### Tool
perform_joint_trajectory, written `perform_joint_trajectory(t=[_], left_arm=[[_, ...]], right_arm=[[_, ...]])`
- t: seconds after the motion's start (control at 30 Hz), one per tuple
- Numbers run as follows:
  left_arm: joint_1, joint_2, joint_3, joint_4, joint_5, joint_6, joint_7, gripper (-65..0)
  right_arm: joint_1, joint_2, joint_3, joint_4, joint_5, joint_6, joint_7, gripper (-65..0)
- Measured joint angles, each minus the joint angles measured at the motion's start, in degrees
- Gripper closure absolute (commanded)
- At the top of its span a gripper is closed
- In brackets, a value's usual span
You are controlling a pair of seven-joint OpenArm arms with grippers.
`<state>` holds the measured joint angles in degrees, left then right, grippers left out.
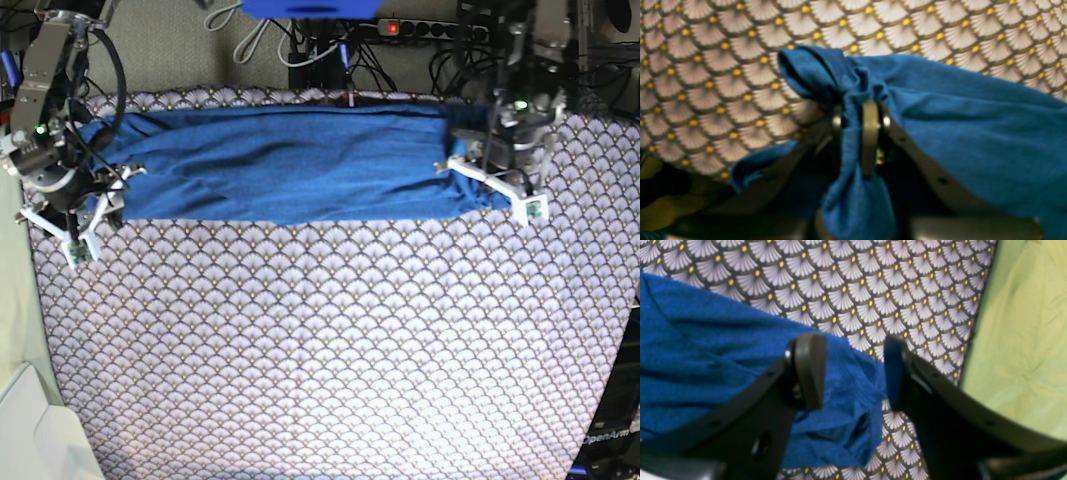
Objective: Fold the T-shirt properly
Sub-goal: 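Carry the left-held strip end over toward the right gripper, folding it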
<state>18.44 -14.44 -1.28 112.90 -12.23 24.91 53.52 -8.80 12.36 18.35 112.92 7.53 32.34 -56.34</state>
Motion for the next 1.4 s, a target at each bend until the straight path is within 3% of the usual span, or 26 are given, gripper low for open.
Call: perform_joint_trajectory(t=[0.2,0.47,0.77,1.13,1.27,1.4], left_arm=[[-3.61,3.32,12.92,-0.02,5.90,0.46,0.55,-0.4],[-6.47,13.64,22.51,-2.23,20.41,0.74,3.54,-0.4],[-10.40,19.69,31.71,-10.25,25.62,0.39,3.85,-0.4],[-13.51,21.29,37.59,-16.28,25.94,0.61,3.74,-0.4],[-14.64,21.42,39.01,-16.28,26.18,3.63,3.45,-0.4],[-14.47,21.31,40.11,-16.28,25.92,3.37,3.72,-0.4]], right_arm=[[0.00,0.15,0.11,0.02,0.00,0.00,-0.02,-29.5],[0.15,1.60,0.31,0.11,0.02,0.00,-0.02,-29.5],[1.66,4.72,0.28,0.22,-0.07,0.00,-0.63,-29.5],[1.95,5.62,0.17,0.22,0.17,0.00,-0.22,-29.5],[1.95,5.57,-0.13,0.22,0.22,0.00,-0.04,-29.5],[1.92,5.57,-0.13,0.22,0.24,0.00,0.00,-29.5]])
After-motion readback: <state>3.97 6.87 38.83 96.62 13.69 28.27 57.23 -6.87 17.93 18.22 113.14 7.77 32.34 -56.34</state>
